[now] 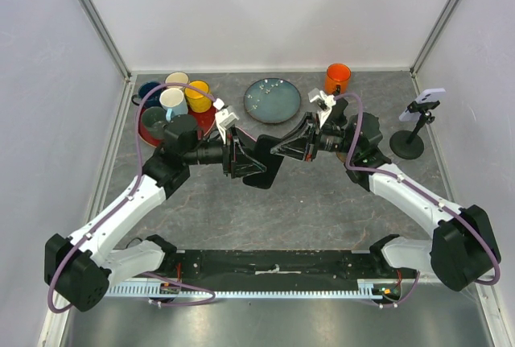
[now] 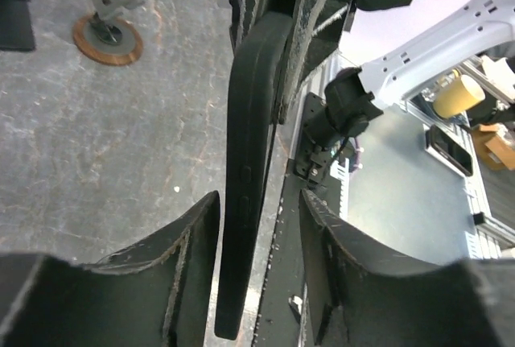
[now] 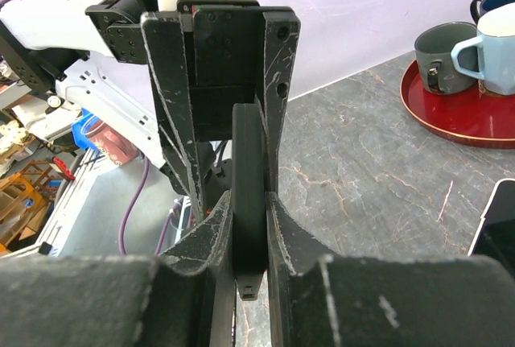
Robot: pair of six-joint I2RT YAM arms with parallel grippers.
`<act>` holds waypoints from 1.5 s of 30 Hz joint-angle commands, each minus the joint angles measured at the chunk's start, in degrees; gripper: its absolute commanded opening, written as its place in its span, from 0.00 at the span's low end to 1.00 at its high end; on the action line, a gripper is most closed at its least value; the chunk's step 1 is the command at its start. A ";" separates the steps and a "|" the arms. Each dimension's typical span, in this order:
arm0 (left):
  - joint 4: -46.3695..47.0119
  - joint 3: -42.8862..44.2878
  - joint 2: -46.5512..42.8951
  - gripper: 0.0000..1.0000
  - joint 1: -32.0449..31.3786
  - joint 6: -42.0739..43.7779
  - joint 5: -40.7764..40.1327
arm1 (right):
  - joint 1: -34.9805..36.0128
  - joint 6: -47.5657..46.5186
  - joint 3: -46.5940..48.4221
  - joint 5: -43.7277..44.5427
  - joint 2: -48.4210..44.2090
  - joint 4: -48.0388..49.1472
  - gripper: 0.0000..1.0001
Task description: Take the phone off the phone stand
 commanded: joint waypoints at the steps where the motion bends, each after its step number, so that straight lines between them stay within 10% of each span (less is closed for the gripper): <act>1: 2.10 -1.48 -0.41 0.39 -0.90 -2.00 4.27 | 0.44 0.68 0.25 -1.43 -1.06 5.51 0.00; 5: 2.19 -1.93 -0.94 0.02 -1.16 -1.82 2.96 | 0.53 0.76 0.07 -1.25 -0.80 5.42 0.01; 7: 2.45 -2.36 -1.29 0.02 -1.16 -1.73 1.90 | 0.62 0.59 0.07 -0.99 -0.80 4.81 0.10; 15: 6.76 -7.19 -4.01 0.02 -1.08 -6.82 -8.01 | 0.62 -4.15 0.16 4.87 -3.26 -1.68 0.98; 31: -1.25 -25.30 -18.25 0.02 4.28 -45.47 -62.33 | 0.62 -13.74 -3.61 31.70 -15.12 -18.22 0.98; 45: 17.72 -28.74 3.86 0.02 7.63 -60.18 -61.30 | 2.82 -16.72 -5.64 37.77 -18.99 -19.80 0.98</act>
